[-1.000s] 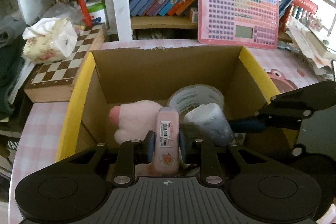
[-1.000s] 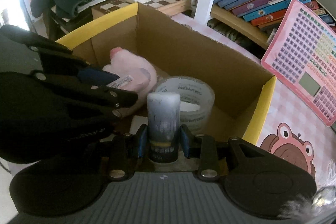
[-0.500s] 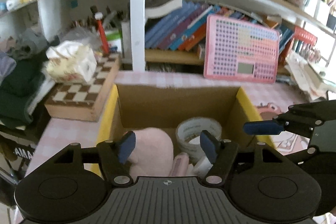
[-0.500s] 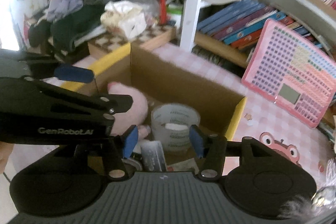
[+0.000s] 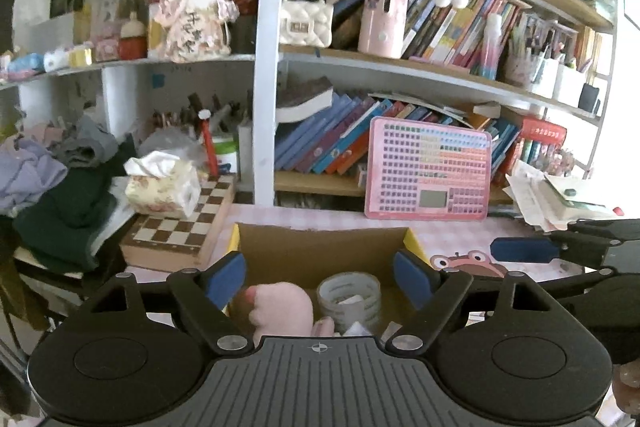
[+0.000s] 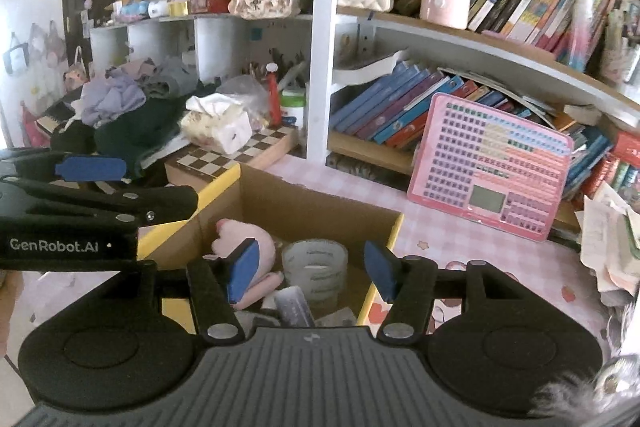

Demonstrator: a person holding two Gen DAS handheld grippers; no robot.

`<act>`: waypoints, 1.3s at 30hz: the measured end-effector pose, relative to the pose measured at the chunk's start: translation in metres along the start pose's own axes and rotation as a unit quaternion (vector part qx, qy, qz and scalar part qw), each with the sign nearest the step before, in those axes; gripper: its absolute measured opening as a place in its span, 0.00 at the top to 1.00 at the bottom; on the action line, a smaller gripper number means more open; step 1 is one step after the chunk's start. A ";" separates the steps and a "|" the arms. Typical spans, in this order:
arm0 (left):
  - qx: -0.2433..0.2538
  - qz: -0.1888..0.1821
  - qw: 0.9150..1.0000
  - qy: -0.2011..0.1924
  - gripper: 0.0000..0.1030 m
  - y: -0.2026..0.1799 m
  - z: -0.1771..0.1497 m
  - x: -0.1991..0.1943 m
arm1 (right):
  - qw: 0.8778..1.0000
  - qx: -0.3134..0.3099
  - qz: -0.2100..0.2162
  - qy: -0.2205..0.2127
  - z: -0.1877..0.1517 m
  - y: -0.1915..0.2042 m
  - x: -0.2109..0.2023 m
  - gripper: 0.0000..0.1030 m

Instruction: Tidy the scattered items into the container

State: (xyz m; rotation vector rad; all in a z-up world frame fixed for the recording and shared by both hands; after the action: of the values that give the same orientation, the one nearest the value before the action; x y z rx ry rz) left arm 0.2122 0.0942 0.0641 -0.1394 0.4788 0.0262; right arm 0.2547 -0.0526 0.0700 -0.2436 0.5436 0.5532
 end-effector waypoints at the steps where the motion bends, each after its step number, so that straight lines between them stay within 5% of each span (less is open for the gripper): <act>1: 0.000 0.001 1.000 -0.002 0.18 0.000 -0.002 -0.008 | 1.000 0.001 -0.001 -0.002 -0.002 0.003 -0.006 0.45; 21: 0.037 0.066 0.997 0.005 0.10 -0.006 -0.096 -0.118 | 0.997 0.029 -0.070 -0.022 -0.107 0.048 -0.118 0.45; 32: 0.075 0.034 0.995 0.057 0.09 -0.037 -0.144 -0.125 | 0.991 0.098 -0.079 0.053 -0.174 0.055 -0.138 0.44; 39: 0.070 0.039 0.992 0.102 0.09 -0.039 -0.162 -0.120 | 0.985 0.114 -0.098 0.082 -0.189 0.051 -0.143 0.33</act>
State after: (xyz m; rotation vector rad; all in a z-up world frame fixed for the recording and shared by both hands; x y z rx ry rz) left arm 0.0335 0.0335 -0.0181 0.0149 0.6884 0.0559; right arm 0.0441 -0.1406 -0.0128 -0.1231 0.7277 0.2770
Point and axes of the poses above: each gripper's, at about its wrist camera, not at the fingertips, and x roughly the way its jaws point, y to its left, z to its top, the point moved 4 cm from there along x, roughly the way its jaws point, and after that the axes turned 3 degrees about -x, right-handed, at the moved point
